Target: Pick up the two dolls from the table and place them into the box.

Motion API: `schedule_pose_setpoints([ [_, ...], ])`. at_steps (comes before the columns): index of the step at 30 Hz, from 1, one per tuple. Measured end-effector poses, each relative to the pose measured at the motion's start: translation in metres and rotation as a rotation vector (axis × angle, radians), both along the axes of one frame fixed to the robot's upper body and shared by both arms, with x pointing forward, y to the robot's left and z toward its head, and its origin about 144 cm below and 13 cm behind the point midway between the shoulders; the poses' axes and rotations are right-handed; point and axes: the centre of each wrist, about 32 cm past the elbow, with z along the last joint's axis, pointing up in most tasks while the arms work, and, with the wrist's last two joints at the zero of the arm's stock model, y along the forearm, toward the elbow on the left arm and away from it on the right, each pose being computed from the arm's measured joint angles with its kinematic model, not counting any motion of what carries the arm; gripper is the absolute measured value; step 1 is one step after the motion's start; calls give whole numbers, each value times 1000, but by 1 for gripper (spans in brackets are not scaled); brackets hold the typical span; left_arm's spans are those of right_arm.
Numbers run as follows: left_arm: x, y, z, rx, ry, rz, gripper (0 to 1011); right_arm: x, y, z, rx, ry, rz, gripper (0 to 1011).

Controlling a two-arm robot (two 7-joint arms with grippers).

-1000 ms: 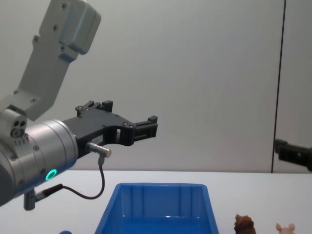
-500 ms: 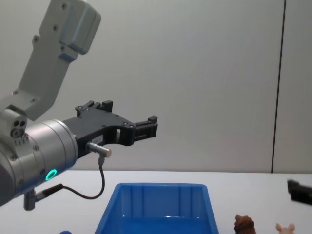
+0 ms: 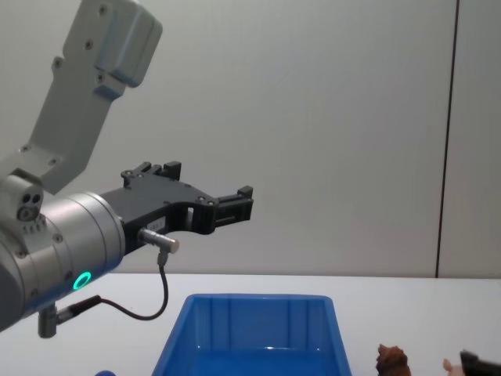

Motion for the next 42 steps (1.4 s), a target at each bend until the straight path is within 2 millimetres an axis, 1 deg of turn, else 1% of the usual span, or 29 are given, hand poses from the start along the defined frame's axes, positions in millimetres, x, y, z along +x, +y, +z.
schedule_pose_setpoints([
  [2,0,0,0,0,0,0,1002,2,1,-6,-7,20,1,1001],
  [14,0,0,0,0,0,0,1001,7,6,-22,-20,70,6,1001],
  [17,0,0,0,0,0,0,1001,8,7,-26,-20,77,10,963],
  [25,0,0,0,0,0,0,1002,10,10,-32,-11,88,19,760],
  [27,0,0,0,0,0,0,1002,11,11,-33,-9,90,20,684],
  [30,0,0,0,0,0,0,1001,11,12,-35,-6,92,20,601],
  [32,0,0,0,0,0,0,1001,12,13,-35,-4,93,20,519],
  [33,0,0,0,0,0,0,1001,12,13,-35,-3,93,20,519],
  [34,0,0,0,0,0,0,1001,12,13,-35,-2,94,20,460],
  [36,0,0,0,0,0,0,1001,12,14,-36,-1,93,20,445],
  [37,0,0,0,0,0,0,1001,12,14,-36,0,92,20,387],
  [42,0,0,0,0,0,0,1001,11,15,-35,-1,76,20,384],
])
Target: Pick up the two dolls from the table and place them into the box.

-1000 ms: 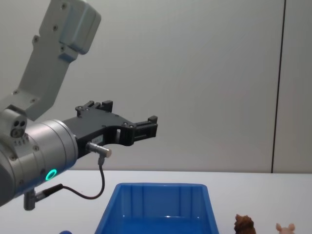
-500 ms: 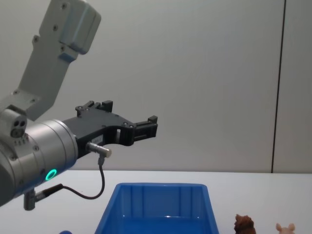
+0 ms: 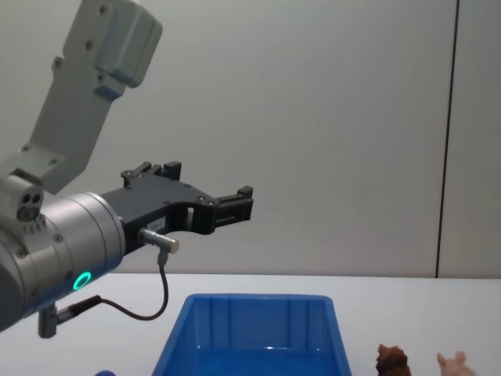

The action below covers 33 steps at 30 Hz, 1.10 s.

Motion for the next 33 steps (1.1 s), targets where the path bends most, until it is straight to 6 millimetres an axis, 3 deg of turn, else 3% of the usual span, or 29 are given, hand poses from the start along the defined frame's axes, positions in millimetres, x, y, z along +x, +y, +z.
schedule_pose_setpoints([
  [20,0,0,0,0,0,0,1001,-1,4,32,17,-209,106,384],
  [33,0,0,0,0,0,0,1001,13,18,52,62,-254,285,384],
])
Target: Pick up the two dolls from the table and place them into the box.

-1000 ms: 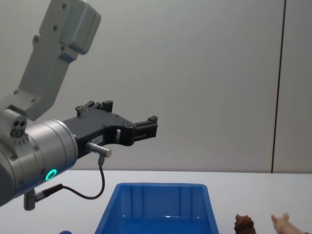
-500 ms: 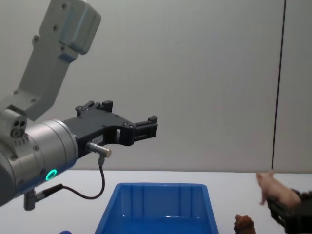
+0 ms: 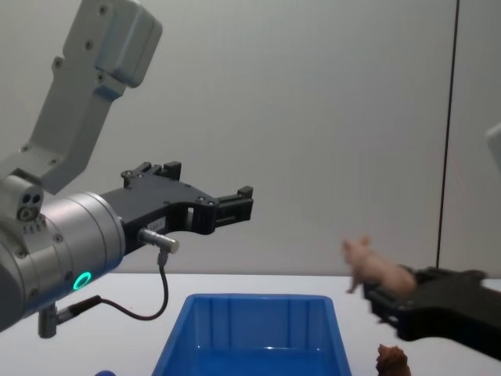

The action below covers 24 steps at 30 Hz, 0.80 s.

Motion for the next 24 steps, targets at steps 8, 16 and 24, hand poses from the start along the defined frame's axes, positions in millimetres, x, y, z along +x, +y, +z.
schedule_pose_setpoints([
  [8,0,0,0,0,0,0,1001,14,22,-1,0,46,111,383],
  [16,0,0,0,0,0,0,1001,28,45,-4,-7,95,182,520],
  [24,0,0,0,0,0,0,1001,36,60,-6,-10,121,198,766],
])
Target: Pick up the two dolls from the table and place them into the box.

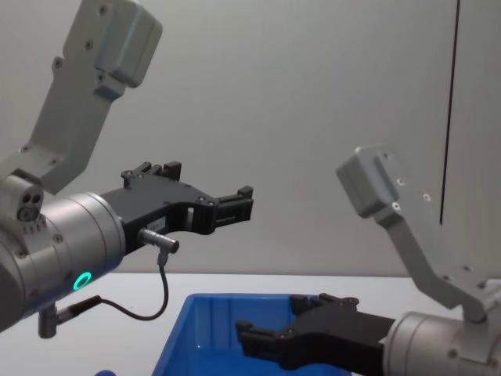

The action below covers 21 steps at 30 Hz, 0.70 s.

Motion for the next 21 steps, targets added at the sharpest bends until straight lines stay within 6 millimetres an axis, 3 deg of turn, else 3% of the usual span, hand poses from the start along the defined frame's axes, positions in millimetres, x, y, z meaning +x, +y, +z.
schedule_pose_setpoints([
  [9,0,0,0,0,0,0,1001,2,4,-1,-10,-4,-42,999],
  [21,0,0,0,0,0,0,1001,-11,-12,-2,-26,-38,-172,1001],
])
